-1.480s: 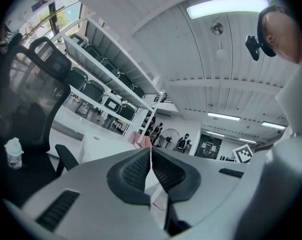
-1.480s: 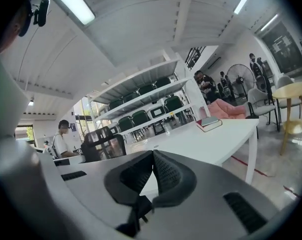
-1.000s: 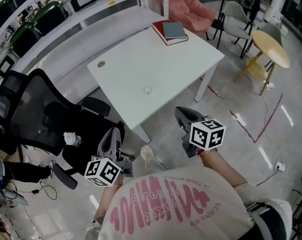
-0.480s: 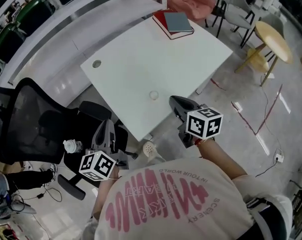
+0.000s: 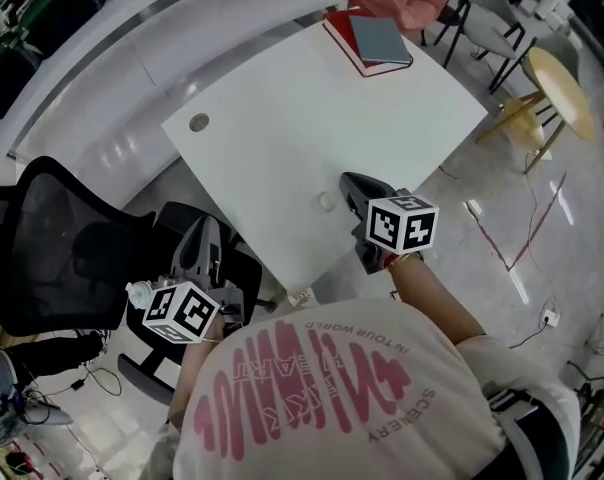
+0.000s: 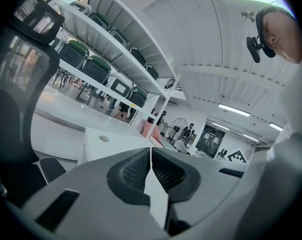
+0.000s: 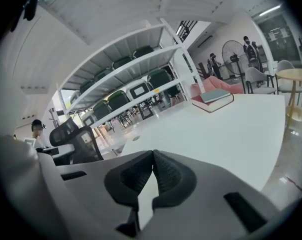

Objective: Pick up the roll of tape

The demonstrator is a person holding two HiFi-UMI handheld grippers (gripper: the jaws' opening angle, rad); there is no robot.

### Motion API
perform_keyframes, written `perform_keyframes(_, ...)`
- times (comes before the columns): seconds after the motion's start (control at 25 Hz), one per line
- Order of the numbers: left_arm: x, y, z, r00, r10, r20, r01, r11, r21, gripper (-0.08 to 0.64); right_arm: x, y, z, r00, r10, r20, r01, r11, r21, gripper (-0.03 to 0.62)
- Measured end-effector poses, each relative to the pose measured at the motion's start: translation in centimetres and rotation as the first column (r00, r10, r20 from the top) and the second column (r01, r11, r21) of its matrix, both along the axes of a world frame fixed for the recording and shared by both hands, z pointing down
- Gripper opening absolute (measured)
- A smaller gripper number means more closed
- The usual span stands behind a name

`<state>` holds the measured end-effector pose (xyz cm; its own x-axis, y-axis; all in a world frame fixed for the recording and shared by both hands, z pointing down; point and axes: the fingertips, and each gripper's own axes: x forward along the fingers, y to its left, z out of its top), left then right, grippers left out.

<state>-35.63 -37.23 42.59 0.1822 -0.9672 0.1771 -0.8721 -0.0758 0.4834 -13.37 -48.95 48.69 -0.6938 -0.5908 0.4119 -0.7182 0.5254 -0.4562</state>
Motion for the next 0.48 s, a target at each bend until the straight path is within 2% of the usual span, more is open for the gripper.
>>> perform_keyframes(0.2, -2.2, -1.6, 1.9, 1.0, 0.009, -0.016, -0.009, 0.999, -0.04, 0.029, -1.0, -1.4, 3.1, 0.999, 0.018, -0.027, -0.02, 0.997, -0.072, 0.015)
perform_keyframes(0.4, -3.4, -3.3, 2.8, 0.999, 0.026, -0.041, -0.027, 0.999, -0.041, 0.029, -1.1, -2.1, 5.9, 0.982, -0.018, -0.187, 0.008, 0.999, -0.054, 0.016)
perform_keyframes(0.48, -3.3, -3.7, 3.0, 0.998, 0.035, -0.049, -0.036, 0.999, -0.036, 0.029, -1.1, -2.0, 6.9, 0.972, -0.047, -0.231, 0.034, 0.998, -0.06, 0.11)
